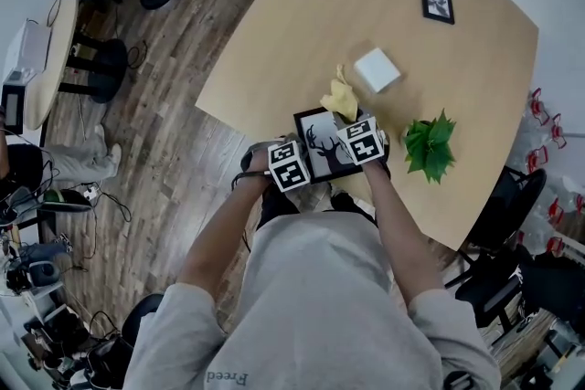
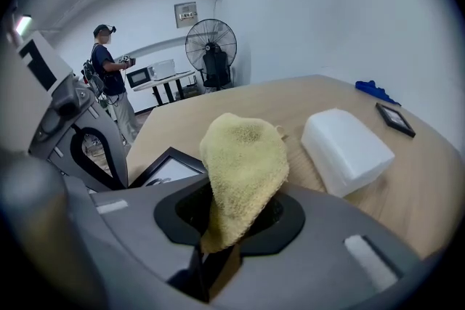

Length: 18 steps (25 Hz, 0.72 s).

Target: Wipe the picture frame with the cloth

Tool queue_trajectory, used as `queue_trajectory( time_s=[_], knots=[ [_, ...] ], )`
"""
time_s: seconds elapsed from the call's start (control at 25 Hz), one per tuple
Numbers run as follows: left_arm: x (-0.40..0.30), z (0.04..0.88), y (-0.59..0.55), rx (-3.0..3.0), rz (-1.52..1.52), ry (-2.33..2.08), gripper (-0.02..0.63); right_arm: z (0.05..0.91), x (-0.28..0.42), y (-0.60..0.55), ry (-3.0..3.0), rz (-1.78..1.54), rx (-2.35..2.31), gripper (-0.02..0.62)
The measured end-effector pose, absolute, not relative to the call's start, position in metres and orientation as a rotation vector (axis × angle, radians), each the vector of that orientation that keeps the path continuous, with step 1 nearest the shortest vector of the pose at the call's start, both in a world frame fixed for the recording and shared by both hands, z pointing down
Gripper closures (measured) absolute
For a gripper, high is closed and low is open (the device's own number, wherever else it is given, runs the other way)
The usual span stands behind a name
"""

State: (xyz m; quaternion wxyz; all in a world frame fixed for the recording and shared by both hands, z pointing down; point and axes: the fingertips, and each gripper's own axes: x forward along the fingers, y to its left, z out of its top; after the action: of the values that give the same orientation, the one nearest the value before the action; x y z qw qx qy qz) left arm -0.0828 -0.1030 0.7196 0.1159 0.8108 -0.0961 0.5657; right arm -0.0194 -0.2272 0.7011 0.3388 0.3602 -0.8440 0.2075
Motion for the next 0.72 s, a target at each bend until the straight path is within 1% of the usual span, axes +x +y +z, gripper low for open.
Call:
queue_trajectory(
  time_s=[0.48,0.72],
  knots=[
    [-0.082,0.718,-0.104,2.342,1.665,-0.307,0.552,0.694,-0.016,-0.226,-2.175,0.569,0.930,0.520],
    [-0.083,0.720,-0.104,2.328,1.690,-0.309,0.552,0.703,-0.017,-0.206,-2.152,0.582,0.911,0.520]
  ],
)
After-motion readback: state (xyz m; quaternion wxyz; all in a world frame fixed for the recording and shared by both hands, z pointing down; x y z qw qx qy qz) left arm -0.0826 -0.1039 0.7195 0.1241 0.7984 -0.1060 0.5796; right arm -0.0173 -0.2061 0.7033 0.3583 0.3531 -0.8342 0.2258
